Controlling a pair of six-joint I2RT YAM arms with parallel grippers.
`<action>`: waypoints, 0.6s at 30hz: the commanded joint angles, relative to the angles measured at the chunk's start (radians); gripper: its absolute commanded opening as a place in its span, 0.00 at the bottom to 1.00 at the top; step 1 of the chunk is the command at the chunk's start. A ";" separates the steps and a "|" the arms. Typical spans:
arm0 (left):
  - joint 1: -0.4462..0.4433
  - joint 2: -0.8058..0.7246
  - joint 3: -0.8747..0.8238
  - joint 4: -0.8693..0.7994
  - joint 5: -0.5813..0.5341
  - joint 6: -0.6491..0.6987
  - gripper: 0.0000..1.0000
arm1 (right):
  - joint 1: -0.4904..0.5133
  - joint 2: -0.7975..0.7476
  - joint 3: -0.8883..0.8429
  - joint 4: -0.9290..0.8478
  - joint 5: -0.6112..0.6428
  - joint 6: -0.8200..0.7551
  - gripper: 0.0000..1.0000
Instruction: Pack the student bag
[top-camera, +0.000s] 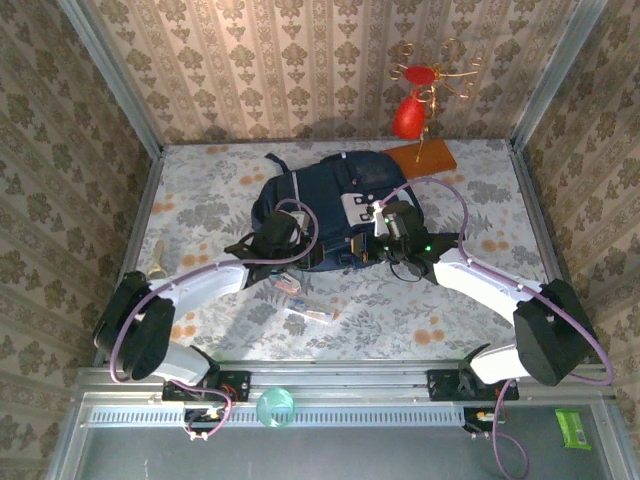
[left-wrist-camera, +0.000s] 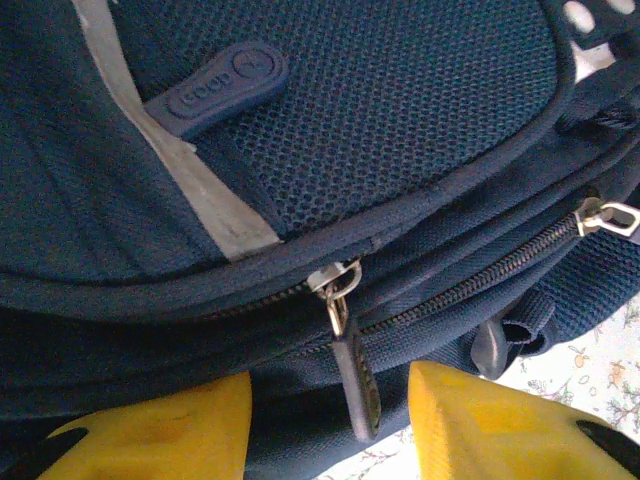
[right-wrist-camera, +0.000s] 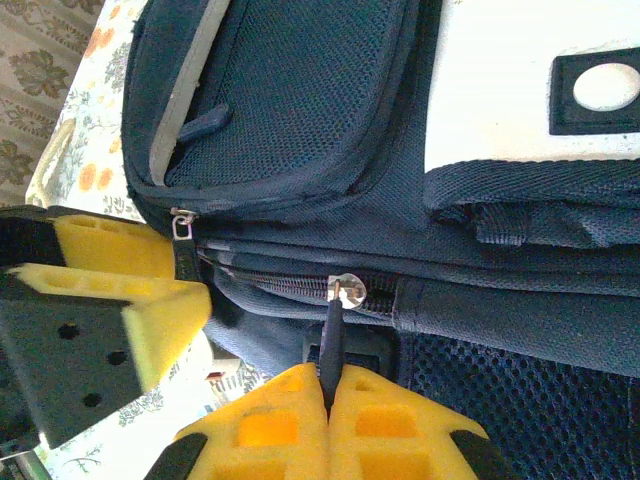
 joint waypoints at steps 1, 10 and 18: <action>-0.008 0.033 0.050 0.010 -0.004 -0.030 0.44 | 0.011 -0.041 0.019 0.067 -0.034 -0.002 0.00; -0.001 0.104 0.098 0.036 -0.009 -0.011 0.21 | 0.011 -0.046 -0.001 0.074 -0.028 -0.001 0.00; 0.006 0.089 0.109 0.019 0.008 0.035 0.00 | 0.007 -0.055 -0.056 0.010 0.099 -0.027 0.00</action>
